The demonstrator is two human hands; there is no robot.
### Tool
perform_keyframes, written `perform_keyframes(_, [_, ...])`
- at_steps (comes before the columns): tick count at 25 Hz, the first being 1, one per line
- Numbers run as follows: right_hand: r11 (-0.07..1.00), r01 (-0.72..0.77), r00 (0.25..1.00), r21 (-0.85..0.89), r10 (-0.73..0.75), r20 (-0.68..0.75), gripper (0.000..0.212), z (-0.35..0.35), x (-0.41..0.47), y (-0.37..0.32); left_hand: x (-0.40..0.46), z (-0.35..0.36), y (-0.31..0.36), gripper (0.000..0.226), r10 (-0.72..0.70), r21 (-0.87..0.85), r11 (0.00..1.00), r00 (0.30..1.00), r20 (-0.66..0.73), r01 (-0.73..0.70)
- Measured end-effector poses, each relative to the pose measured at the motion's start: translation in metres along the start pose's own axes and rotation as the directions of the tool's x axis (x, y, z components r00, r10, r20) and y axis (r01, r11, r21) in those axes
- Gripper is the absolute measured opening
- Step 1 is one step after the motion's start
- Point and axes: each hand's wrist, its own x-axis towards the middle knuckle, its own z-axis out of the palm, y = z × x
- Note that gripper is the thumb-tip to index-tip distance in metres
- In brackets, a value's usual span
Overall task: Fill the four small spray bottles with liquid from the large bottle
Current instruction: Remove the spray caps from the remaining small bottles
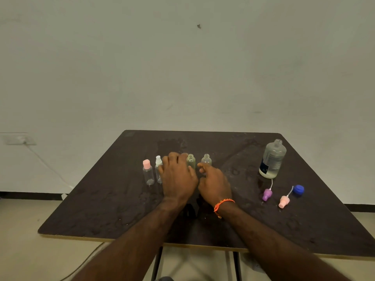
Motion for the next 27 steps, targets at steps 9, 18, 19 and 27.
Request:
perform_keyframes(9, [0.976, 0.214, 0.967, -0.05, -0.204, 0.156, 0.057, 0.044, 0.015, -0.055, 0.058, -0.053, -0.101, 0.057, -0.077, 0.063, 0.996, 0.945, 0.318, 0.06])
perform_keyframes(18, [0.987, 0.132, 0.97, 0.087, -0.147, 0.195, 0.055, 0.074, 0.052, -0.068, 0.076, -0.044, -0.12, 0.033, -0.001, -0.015, 1.0, 0.895, 0.447, 0.008])
perform_keyframes(19, [0.985, 0.133, 0.969, 0.109, -0.152, 0.193, 0.054, 0.072, 0.05, -0.066, 0.074, -0.045, -0.118, 0.033, 0.013, -0.037, 0.999, 0.896, 0.443, 0.004])
perform_keyframes(27, [0.986, 0.12, 0.987, 0.114, -0.131, 0.094, 0.03, 0.002, -0.016, -0.031, 0.034, -0.046, -0.077, 0.033, 0.243, -0.326, 0.94, 0.875, 0.419, -0.105])
